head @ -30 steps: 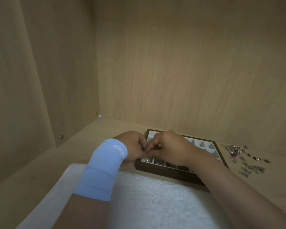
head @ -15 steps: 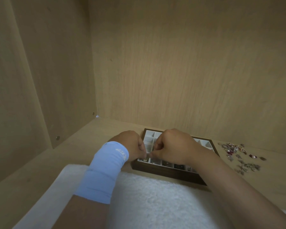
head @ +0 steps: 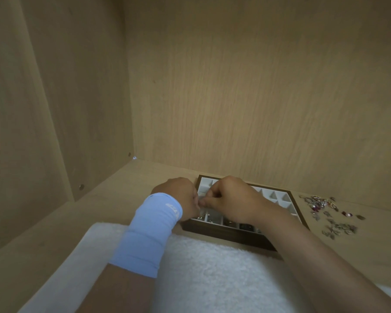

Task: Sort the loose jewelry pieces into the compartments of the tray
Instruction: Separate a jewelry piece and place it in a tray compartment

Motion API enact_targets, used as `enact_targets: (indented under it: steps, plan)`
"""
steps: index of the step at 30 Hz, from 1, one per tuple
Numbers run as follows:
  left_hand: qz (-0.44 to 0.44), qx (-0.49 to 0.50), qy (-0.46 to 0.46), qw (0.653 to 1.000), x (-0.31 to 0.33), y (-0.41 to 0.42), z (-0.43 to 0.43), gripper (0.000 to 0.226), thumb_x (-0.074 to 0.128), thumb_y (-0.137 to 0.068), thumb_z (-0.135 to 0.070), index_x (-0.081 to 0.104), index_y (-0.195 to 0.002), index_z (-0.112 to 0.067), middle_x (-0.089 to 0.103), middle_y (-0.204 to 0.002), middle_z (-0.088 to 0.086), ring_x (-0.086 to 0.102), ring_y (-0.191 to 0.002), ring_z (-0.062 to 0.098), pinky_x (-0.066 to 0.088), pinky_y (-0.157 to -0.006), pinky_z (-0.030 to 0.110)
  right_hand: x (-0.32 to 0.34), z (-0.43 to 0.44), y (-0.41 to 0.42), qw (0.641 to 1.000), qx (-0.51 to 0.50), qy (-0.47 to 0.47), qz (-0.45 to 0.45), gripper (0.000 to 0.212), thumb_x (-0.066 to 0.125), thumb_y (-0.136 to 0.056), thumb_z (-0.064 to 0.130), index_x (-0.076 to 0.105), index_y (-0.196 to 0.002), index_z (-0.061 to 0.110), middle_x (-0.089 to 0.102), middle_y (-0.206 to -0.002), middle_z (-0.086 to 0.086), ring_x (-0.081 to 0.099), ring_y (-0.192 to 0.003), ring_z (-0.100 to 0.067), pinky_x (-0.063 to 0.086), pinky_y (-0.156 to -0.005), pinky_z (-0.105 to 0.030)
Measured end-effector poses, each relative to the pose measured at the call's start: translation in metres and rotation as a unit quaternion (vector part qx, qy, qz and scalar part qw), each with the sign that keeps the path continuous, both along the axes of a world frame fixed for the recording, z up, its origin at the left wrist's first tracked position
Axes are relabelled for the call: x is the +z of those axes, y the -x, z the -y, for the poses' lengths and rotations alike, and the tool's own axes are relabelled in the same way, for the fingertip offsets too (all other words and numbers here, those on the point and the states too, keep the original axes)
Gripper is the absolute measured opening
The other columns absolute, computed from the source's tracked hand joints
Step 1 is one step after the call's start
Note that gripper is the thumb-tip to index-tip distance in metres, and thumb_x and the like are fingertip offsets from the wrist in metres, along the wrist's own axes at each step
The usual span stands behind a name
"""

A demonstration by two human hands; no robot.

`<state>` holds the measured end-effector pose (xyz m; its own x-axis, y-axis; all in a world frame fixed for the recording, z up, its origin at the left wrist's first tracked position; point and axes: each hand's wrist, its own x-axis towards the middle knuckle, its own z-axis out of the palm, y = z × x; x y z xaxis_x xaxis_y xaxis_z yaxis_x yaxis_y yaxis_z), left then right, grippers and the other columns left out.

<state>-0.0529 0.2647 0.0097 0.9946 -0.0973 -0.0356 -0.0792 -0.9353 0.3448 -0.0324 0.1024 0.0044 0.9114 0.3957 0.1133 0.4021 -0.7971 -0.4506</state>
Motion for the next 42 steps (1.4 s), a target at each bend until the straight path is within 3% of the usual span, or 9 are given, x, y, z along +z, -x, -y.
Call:
enact_targets:
  steps: [5, 11, 15, 19, 22, 26, 30, 37, 42]
  plan:
    - [-0.008, -0.008, 0.009, 1.000, 0.002, 0.001, -0.003, 0.015, 0.060, -0.081, -0.025, 0.075, -0.084, -0.025, 0.071, -0.090, -0.005, 0.067, -0.088, 0.019, 0.058, -0.084, 0.037, 0.005, 0.009, -0.003, 0.999, -0.012, 0.036, 0.013, 0.044, 0.067, -0.089, 0.048, 0.066, -0.057, 0.018, 0.058, -0.048, 0.007, 0.047, -0.044, -0.004, 0.039, -0.051, -0.027]
    - [-0.008, -0.012, 0.028, 1.000, 0.002, 0.001, -0.004, 0.016, 0.062, -0.081, -0.023, 0.077, -0.083, -0.027, 0.073, -0.090, -0.010, 0.067, -0.088, 0.016, 0.057, -0.084, 0.035, 0.005, 0.005, 0.005, 0.995, -0.005, 0.104, 0.001, 0.043, 0.071, -0.083, 0.053, 0.065, -0.048, 0.028, 0.061, -0.050, 0.008, 0.054, -0.049, -0.005, 0.042, -0.053, -0.025]
    - [-0.012, -0.015, 0.029, 0.999, 0.000, -0.001, -0.002, 0.013, 0.065, -0.081, -0.023, 0.078, -0.078, -0.025, 0.073, -0.086, -0.007, 0.068, -0.086, 0.018, 0.058, -0.083, 0.035, 0.005, 0.003, 0.005, 0.996, -0.001, 0.093, -0.005, 0.037, 0.071, -0.086, 0.047, 0.069, -0.058, 0.023, 0.069, -0.064, 0.002, 0.062, -0.062, -0.011, 0.049, -0.060, -0.030]
    - [-0.010, -0.017, 0.032, 0.999, -0.002, -0.003, -0.004, 0.009, 0.071, -0.082, -0.032, 0.078, -0.080, -0.027, 0.072, -0.087, -0.008, 0.066, -0.087, 0.015, 0.056, -0.084, 0.033, 0.004, 0.003, 0.004, 0.998, 0.002, 0.062, 0.014, 0.040, 0.069, -0.086, 0.049, 0.065, -0.053, 0.027, 0.058, -0.052, 0.007, 0.050, -0.050, -0.007, 0.039, -0.052, -0.026]
    - [-0.005, -0.015, 0.054, 0.998, -0.002, -0.005, -0.008, 0.003, 0.074, -0.079, -0.029, 0.074, -0.076, -0.030, 0.071, -0.089, -0.010, 0.065, -0.087, 0.013, 0.054, -0.085, 0.030, 0.002, 0.001, 0.003, 0.998, 0.010, 0.046, 0.035, 0.033, 0.066, -0.089, 0.050, 0.072, -0.065, 0.028, 0.061, -0.057, 0.010, 0.053, -0.052, -0.005, 0.039, -0.053, -0.025]
    - [0.009, -0.014, 0.065, 0.998, -0.002, -0.006, -0.009, 0.007, 0.070, -0.080, -0.026, 0.070, -0.082, -0.033, 0.065, -0.088, -0.015, 0.063, -0.088, 0.010, 0.052, -0.085, 0.029, 0.001, 0.005, 0.002, 0.998, 0.041, 0.040, 0.023, 0.018, 0.066, -0.091, 0.038, 0.076, -0.080, 0.029, 0.068, -0.073, 0.017, 0.061, -0.069, -0.003, 0.054, -0.068, -0.032]
    - [0.040, -0.023, 0.079, 0.996, -0.004, -0.006, -0.005, 0.009, 0.064, -0.083, -0.027, 0.067, -0.083, -0.036, 0.064, -0.090, -0.017, 0.063, -0.091, 0.010, 0.053, -0.089, 0.033, -0.001, 0.008, 0.004, 0.997, 0.060, 0.053, 0.011, 0.011, 0.067, -0.091, 0.037, 0.077, -0.089, 0.032, 0.072, -0.084, 0.015, 0.063, -0.078, -0.001, 0.055, -0.075, -0.031]
    - [0.135, -0.076, 0.168, 0.974, -0.013, -0.003, 0.021, 0.006, 0.064, -0.086, -0.037, 0.062, -0.088, -0.042, 0.061, -0.094, -0.021, 0.057, -0.083, 0.001, 0.053, -0.084, 0.030, 0.016, 0.063, 0.010, 0.999, 0.003, -0.018, 0.040, 0.013, 0.064, -0.094, 0.036, 0.076, -0.091, 0.032, 0.070, -0.084, 0.017, 0.063, -0.079, 0.000, 0.052, -0.072, -0.024]
    - [0.132, -0.141, 0.204, 0.960, -0.015, -0.003, 0.071, 0.011, 0.060, -0.086, -0.040, 0.061, -0.090, -0.050, 0.060, -0.097, -0.030, 0.057, -0.085, -0.008, 0.048, -0.078, 0.019, 0.018, 0.155, 0.013, 0.991, -0.109, -0.034, 0.069, 0.019, 0.064, -0.094, 0.027, 0.068, -0.079, 0.039, 0.068, -0.084, 0.021, 0.062, -0.081, 0.001, 0.046, -0.071, -0.021]
